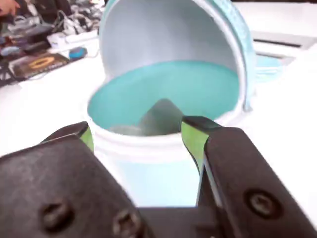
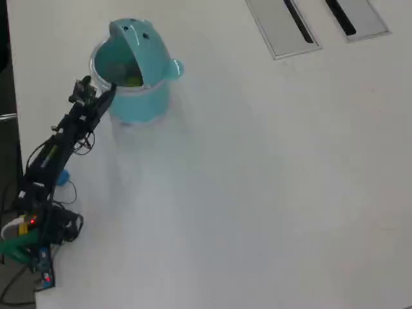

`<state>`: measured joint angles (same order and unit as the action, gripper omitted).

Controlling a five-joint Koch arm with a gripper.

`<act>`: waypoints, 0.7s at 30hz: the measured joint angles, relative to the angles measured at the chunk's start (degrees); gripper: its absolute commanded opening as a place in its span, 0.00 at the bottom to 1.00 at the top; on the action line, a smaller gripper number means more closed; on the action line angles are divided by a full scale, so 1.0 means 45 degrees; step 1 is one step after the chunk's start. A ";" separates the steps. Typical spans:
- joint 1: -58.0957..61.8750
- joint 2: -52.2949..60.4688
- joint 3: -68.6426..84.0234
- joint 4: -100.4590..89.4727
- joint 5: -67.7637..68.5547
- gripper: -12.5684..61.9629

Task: Grasp RGB lego blocks and put them in the bin one by one.

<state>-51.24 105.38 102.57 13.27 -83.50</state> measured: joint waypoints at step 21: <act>-0.2129 0.5762 0.5977 0.5898 -0.2422 0.61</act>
<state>-60.82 131.31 129.46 39.81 -94.39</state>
